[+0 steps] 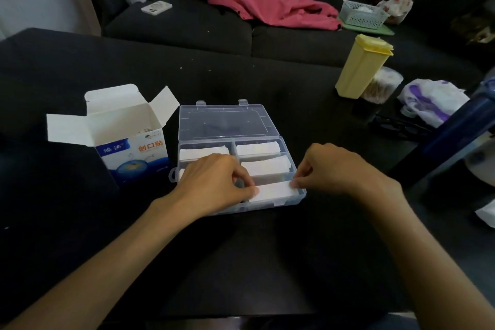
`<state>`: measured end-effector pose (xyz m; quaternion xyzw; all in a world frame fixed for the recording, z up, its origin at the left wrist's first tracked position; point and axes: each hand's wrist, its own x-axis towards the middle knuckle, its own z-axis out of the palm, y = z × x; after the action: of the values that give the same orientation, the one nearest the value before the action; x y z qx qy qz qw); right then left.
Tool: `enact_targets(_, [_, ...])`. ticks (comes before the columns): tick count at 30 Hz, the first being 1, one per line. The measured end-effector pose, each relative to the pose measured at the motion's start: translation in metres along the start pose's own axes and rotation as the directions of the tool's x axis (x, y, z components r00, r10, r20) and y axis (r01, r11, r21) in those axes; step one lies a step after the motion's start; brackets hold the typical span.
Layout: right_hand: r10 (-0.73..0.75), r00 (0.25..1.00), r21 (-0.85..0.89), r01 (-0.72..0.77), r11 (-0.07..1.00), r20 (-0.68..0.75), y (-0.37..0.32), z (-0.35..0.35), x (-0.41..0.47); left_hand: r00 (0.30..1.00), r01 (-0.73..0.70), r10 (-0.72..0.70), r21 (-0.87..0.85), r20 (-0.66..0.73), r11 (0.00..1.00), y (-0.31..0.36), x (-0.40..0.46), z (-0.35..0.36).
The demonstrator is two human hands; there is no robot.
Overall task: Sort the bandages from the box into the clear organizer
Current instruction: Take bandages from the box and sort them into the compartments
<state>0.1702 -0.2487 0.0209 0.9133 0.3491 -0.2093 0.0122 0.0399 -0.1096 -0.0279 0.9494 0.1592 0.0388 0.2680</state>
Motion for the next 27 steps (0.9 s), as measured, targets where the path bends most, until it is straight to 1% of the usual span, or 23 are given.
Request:
enact_targets(3, [0.031,0.999,-0.038,-0.03,0.999,0.024,-0.003,0.005,0.002,1.0,0.0,0.0,0.023,-0.001,1.0,-0.001,0.0,0.0])
enact_targets(7, [0.024,0.993,0.037,-0.028,0.999,0.113,-0.003,0.007,0.003,1.0,-0.006,0.006,0.044,0.004,0.999,-0.001,0.0,0.0])
enact_targets(10, [0.041,0.993,0.09,-0.051,0.995,0.109,0.001,0.002,0.002,1.0,-0.006,0.006,0.037,0.004,0.999,-0.001,0.001,0.0])
enact_targets(12, [0.058,0.998,0.151,-0.057,0.987,0.0,0.004,-0.003,0.003,0.998,0.017,-0.018,-0.021,-0.06,1.0,0.0,0.003,0.0])
enact_targets(13, [0.062,0.994,0.186,-0.045,0.981,-0.089,0.005,-0.005,0.004,0.992,0.034,-0.04,-0.054,-0.118,0.998,0.001,0.004,-0.001])
enact_targets(15, [0.06,0.96,0.235,0.005,0.972,-0.272,0.004,-0.004,0.009,0.972,0.063,-0.079,-0.077,-0.221,0.995,0.0,0.009,-0.003])
enact_targets(16, [0.054,0.943,0.242,0.028,0.97,-0.328,0.003,-0.002,0.012,0.967,0.069,-0.084,-0.069,-0.241,0.995,-0.002,0.011,-0.003])
enact_targets(17, [0.048,0.937,0.24,0.039,0.97,-0.347,0.002,0.001,0.014,0.968,0.069,-0.081,-0.059,-0.236,0.996,-0.004,0.013,-0.002])
enact_targets(20, [0.046,0.955,0.229,0.023,0.973,-0.293,-0.002,0.011,0.022,0.983,0.055,-0.062,-0.044,-0.174,0.997,-0.008,0.017,0.0])
enact_targets(22, [0.053,0.965,0.238,0.011,0.971,-0.258,-0.003,0.013,0.026,0.982,0.034,-0.038,-0.025,-0.184,0.999,-0.007,0.02,0.0])
enact_targets(25, [0.065,0.965,0.265,0.005,0.964,-0.254,-0.001,0.014,0.029,0.973,-0.014,0.02,0.029,-0.23,0.999,-0.004,0.024,-0.004])
enact_targets(27, [0.072,0.971,0.304,0.002,0.953,-0.23,0.001,0.014,0.031,0.978,-0.019,0.028,0.047,-0.205,0.999,-0.005,0.025,-0.003])
